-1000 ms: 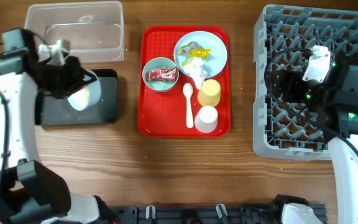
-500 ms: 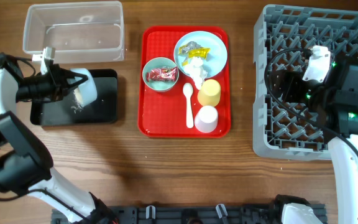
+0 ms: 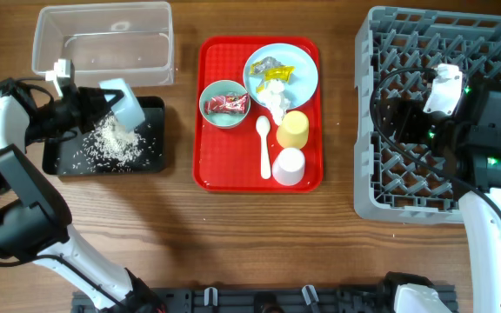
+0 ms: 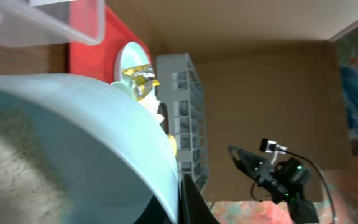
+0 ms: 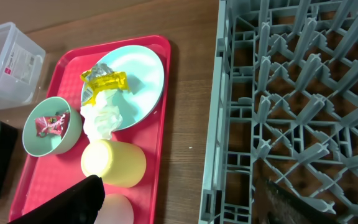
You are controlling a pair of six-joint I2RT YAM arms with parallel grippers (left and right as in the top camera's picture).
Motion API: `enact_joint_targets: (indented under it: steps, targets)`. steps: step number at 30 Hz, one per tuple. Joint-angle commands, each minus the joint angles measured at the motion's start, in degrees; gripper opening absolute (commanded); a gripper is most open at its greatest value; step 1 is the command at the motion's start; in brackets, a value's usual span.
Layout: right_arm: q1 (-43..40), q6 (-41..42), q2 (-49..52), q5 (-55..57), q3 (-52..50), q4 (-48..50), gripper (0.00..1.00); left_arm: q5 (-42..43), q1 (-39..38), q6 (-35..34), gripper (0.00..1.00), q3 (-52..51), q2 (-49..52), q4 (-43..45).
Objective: Sort waste into correct bins and load items into the dishwasher rack
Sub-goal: 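Carry the rice bowl over the black tray and tip rice out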
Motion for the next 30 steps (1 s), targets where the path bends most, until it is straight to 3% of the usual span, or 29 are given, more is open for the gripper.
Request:
enact_joint_targets:
  steps: [1, 24, 30]
  targets:
    - [-0.24, -0.63, 0.28, 0.98, 0.74, -0.09, 0.8, 7.04, 0.52, 1.55, 0.04, 0.9, 0.24, -0.63]
    - [-0.24, -0.57, 0.28, 0.98, 0.74, -0.28, 0.8, 10.38, 5.73, 1.6, 0.04, 0.9, -0.66, -12.28]
    - [-0.24, -0.59, 0.28, 0.98, 0.74, -0.17, 0.8, 4.63, 3.26, 7.82, 0.04, 0.92, -4.76, -12.13]
